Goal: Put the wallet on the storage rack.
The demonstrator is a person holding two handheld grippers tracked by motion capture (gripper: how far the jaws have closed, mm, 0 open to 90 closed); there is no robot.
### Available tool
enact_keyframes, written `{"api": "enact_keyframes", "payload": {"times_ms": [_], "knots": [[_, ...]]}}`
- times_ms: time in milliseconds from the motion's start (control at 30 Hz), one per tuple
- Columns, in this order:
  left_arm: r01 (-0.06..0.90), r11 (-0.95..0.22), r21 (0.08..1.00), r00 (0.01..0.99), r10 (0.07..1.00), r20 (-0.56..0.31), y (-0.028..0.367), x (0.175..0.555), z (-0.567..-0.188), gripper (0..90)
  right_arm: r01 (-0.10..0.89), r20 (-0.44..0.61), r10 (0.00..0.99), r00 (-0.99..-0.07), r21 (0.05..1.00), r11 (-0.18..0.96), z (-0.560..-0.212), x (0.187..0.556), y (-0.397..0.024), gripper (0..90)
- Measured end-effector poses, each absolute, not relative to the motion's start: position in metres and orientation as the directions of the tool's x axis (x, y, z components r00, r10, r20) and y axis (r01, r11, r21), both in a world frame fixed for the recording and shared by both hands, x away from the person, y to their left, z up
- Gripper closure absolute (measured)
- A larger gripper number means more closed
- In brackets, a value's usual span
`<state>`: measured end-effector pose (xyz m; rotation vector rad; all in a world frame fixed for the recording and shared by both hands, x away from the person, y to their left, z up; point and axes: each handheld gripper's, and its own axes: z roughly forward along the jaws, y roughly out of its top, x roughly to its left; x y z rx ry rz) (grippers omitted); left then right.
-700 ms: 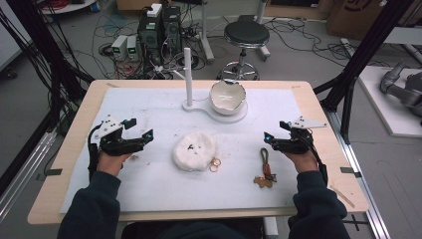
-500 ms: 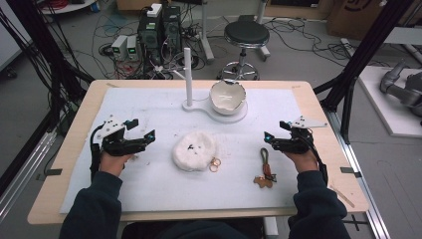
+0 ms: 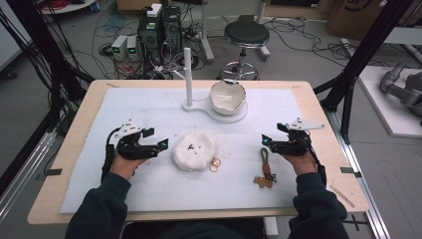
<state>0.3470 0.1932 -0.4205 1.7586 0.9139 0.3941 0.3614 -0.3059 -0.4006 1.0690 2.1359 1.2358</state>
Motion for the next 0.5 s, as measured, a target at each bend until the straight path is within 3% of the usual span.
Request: {"api": "enact_keyframes", "payload": {"times_ms": [367, 500], "knots": [[0.505, -0.246, 0.827, 0.69, 0.691, -0.215, 0.154, 0.355, -0.438, 22.6, 0.417, 0.027, 0.779, -0.627, 0.856, 0.306, -0.406, 0.364, -0.293, 20.7], [0.543, -0.278, 0.793, 0.69, 0.685, -0.232, 0.146, 0.357, -0.444, 28.8, 0.415, 0.028, 0.767, -0.641, 0.854, 0.315, -0.406, 0.365, -0.288, 20.7]]}}
